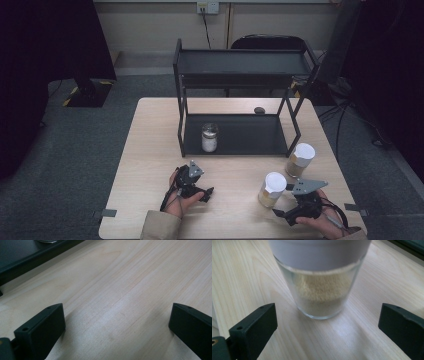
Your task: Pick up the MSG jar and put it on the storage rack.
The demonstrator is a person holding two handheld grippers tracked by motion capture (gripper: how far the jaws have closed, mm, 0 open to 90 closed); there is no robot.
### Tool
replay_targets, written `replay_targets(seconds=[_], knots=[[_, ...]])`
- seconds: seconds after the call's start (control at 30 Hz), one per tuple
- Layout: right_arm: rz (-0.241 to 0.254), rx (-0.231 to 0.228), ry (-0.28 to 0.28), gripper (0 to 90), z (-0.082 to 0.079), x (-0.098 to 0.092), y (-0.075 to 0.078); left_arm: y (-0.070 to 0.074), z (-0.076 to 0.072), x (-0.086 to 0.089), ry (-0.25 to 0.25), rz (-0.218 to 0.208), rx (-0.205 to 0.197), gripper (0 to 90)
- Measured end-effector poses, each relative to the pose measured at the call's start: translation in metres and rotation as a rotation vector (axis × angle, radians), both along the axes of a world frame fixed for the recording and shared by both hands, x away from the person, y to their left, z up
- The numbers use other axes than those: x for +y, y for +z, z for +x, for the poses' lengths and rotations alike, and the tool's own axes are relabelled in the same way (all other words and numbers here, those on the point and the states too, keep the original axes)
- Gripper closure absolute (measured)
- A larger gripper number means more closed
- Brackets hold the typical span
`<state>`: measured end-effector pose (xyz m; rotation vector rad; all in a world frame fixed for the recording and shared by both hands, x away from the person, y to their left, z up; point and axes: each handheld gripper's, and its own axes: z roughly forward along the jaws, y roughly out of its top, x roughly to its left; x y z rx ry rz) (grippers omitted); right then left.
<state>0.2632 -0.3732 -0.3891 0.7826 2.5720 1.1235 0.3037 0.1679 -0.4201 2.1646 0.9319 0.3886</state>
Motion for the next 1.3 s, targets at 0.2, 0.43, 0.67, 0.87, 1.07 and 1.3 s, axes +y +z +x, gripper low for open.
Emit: replay_targets(seconds=[0.2,0.43,0.67,0.87,1.07,1.3], knots=[[0.025,0.012,0.000,1.1,0.0032,0.0026,0.0010,0.0000,0.0000,-0.0001,0.000,0.001,-0.001,0.1],[0.045,0.006,-0.001,1.1,0.0039,0.0041,0.0028,-0.0001,0.0000,-0.0001,0.000,0.000,-0.001,0.1],[0.061,-0.003,0.007,1.0,0.0055,0.0052,0.0068,-0.0001,0.0000,-0.0001,0.000,0.000,-0.001,0.1],[0.071,-0.014,0.008,1.0,0.0050,0.0052,0.0071,-0.0001,0.0000,-0.0001,0.000,0.000,-0.001,0.1],[0.080,-0.011,0.007,0.9,0.0052,0.0070,0.0061,-0.0001,0.0000,-0.0001,0.000,0.000,-0.001,0.1],[0.099,-0.022,0.003,2.2,0.0044,0.0093,0.0055,-0.0001,0.0000,-0.0001,0.000,0.000,-0.001,0.1]])
